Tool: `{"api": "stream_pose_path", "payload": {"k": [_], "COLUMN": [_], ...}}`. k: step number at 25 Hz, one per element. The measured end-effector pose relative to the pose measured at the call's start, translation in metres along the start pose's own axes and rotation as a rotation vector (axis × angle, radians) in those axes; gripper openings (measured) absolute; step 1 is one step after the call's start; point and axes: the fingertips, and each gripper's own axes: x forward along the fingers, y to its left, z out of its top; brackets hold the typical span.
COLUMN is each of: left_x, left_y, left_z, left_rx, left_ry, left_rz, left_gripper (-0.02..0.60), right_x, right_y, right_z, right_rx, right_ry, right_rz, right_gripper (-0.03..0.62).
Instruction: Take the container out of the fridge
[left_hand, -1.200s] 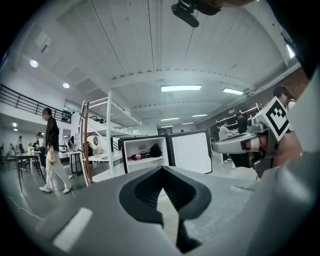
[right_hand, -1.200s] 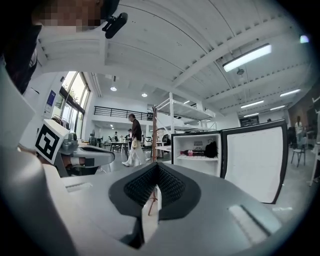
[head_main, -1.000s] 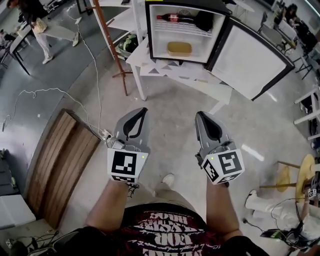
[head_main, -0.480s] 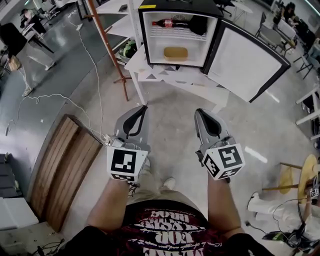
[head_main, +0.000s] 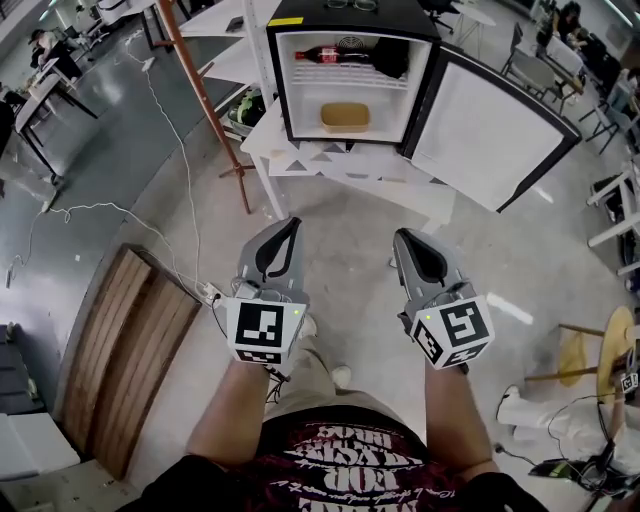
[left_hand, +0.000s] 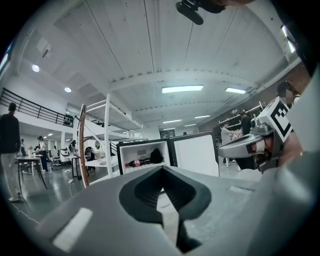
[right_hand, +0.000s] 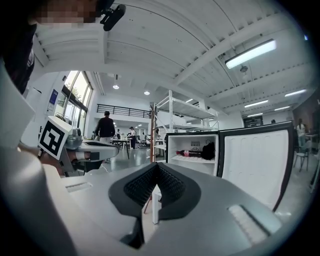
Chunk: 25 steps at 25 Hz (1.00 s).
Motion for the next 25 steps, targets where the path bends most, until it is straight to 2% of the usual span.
{"api": "stream_pose_path", "payload": {"k": [4, 9, 25], "left_x": [0.015, 0.034, 0.102], "left_y": [0.003, 0.019, 0.071], "left_z": [-0.001, 0.001, -0.013], "left_rx": [-0.004, -0.014, -0.002], "left_ry": [-0.004, -0.022, 0.032], "left_rz": [-0.022, -0.027, -0.050], "left_gripper": [0.000, 0.000, 0.000], "right_x": [0.015, 0.039, 0.128], "right_y": [-0.008, -0.016, -0.048], "right_z": [0.001, 0.008, 0.008], "right_rx": [0.003, 0.018, 0.083], "right_ry": [-0.002, -0.018, -0.011], "right_rz": [-0.014, 0.010, -0.012], "right_gripper": [0.026, 0.028, 0.028]}}
